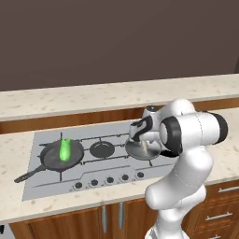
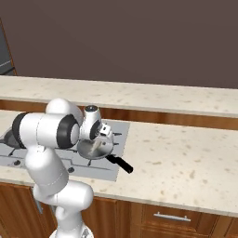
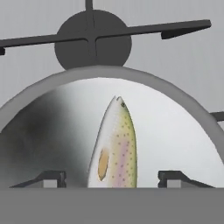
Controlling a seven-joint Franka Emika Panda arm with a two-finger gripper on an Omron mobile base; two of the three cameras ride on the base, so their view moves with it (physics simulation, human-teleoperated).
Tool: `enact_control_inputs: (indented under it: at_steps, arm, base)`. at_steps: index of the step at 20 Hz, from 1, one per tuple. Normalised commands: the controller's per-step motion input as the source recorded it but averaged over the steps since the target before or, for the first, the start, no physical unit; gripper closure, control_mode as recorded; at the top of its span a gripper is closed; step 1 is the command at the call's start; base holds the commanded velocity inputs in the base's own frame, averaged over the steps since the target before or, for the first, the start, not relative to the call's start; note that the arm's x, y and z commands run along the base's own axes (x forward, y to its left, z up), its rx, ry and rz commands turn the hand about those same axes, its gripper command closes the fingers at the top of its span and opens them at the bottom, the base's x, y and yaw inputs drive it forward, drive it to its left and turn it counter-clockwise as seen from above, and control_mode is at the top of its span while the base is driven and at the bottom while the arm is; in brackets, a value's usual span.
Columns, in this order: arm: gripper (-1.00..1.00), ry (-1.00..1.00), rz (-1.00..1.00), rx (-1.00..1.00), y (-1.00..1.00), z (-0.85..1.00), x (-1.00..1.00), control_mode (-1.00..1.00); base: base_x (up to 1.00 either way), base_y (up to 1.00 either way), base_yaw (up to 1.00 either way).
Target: Place both pans onto different burners. Then place the corn and the fish on different pans.
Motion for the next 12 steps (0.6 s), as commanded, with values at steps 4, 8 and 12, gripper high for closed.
enact_control_inputs:
  at_steps: [4,8,12]
  arm:
    - [-1.00,0.00,0.00,0.00,0.00,0.62,-0.28,-1.00]
    - [-1.00,0.00,0.00,0.00,0.00,0.76,-0.43,-1.00]
    - [-1.00,0.00,0.00,0.00,0.00,0.74,-0.57,-1.00]
  base:
    - [0.00,0.00,0.00]
    - [0.00,0.00,0.00]
    - [0.00,0.00,0.00]
